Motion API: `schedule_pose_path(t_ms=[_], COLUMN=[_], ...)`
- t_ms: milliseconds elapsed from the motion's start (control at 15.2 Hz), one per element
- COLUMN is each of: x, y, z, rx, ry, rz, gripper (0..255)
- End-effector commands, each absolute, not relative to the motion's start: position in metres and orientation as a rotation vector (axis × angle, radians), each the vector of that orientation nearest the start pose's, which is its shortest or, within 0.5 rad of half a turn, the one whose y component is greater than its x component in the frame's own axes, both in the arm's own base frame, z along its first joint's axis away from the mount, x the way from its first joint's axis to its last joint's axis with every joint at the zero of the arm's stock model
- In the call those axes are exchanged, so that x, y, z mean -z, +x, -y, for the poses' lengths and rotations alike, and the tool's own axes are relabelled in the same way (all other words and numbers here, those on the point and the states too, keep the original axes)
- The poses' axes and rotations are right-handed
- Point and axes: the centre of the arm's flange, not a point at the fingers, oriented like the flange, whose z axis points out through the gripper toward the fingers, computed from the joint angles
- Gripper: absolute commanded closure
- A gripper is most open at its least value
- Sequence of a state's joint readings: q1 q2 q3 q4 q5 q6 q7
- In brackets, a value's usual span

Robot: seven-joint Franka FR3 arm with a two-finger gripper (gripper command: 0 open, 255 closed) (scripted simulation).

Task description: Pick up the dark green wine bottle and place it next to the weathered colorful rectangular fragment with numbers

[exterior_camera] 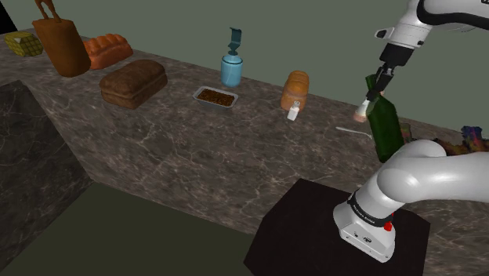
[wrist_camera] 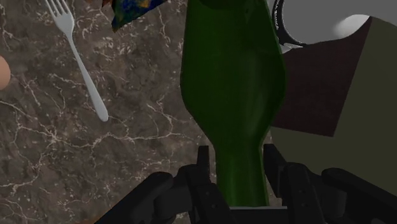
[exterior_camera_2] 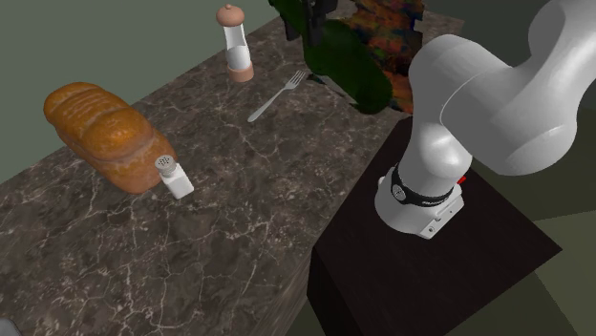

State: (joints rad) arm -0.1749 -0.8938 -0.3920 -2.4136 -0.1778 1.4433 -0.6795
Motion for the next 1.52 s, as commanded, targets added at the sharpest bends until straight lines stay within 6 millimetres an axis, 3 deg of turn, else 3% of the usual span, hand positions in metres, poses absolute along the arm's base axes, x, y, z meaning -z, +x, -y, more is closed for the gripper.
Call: schedule_pose_path(t_ms=[0, 1452], x=[-0.547, -0.431], y=[0.206, 0.206], z=[0.199, 0.199], rx=[-0.06, -0.06], ry=[-2.952, -2.952], rz=[0.38, 0.38], gripper=[255, 255])
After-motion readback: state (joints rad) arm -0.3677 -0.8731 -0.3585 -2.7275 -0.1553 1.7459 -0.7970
